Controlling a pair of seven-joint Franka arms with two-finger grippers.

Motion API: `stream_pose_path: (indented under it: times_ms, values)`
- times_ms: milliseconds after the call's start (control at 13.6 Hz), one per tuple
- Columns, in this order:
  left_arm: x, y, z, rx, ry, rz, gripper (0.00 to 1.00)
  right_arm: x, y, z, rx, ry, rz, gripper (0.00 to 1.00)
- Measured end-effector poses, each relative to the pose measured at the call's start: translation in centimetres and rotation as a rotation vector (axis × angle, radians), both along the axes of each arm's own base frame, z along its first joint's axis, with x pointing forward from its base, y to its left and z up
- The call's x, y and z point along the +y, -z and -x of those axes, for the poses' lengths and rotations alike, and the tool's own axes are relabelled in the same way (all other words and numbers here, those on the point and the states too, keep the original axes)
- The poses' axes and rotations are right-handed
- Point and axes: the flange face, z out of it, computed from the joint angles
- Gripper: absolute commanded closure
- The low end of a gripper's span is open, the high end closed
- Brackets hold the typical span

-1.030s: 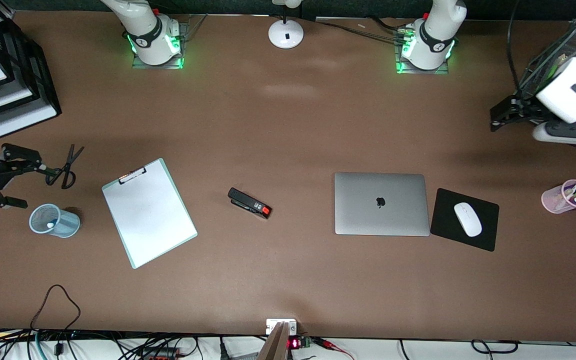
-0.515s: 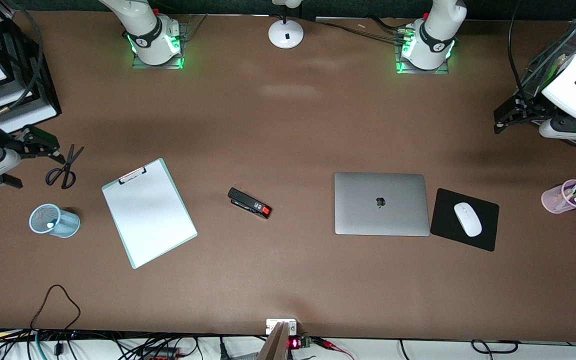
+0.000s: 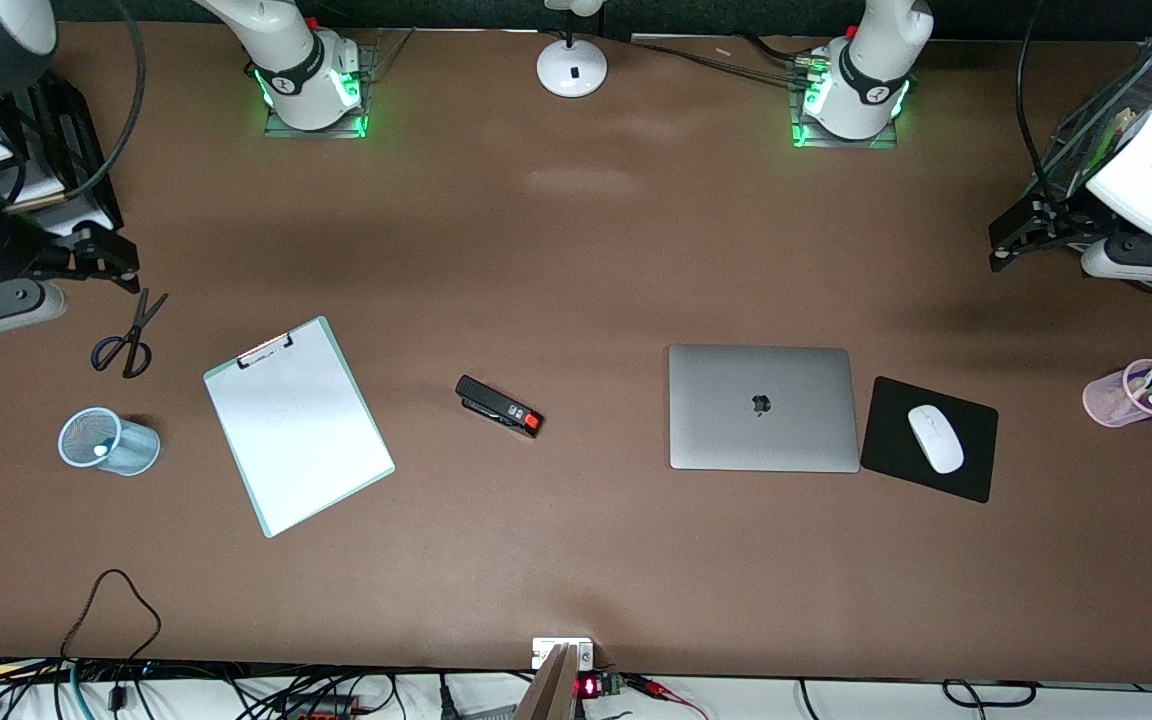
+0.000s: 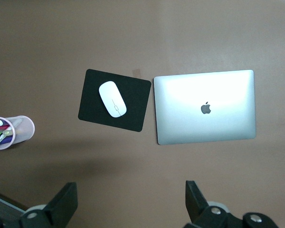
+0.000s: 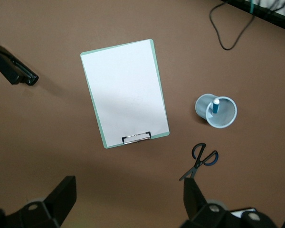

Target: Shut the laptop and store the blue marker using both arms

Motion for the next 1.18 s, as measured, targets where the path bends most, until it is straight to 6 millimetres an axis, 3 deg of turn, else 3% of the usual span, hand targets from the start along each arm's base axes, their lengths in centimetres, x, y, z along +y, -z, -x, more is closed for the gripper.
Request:
stream_pose_path:
  times_ms: [294,809,1177]
  values:
    - [0.0,-0.1,0.0,-0.002,0.001,0.0,0.0,-2.7,-1.6,1.0,-0.007,0.075,-0.01,0.0]
    - [-1.0,-0.3,0.0,-0.005,0.019,0.0,0.0,-3.8,0.6,1.3,0.046,0.24,-0.078,0.0]
    - [-1.3,-0.3,0.1,-0.004,0.023,0.0,0.0,-5.8,0.4,2.6,0.04,0.272,-0.102,0.0]
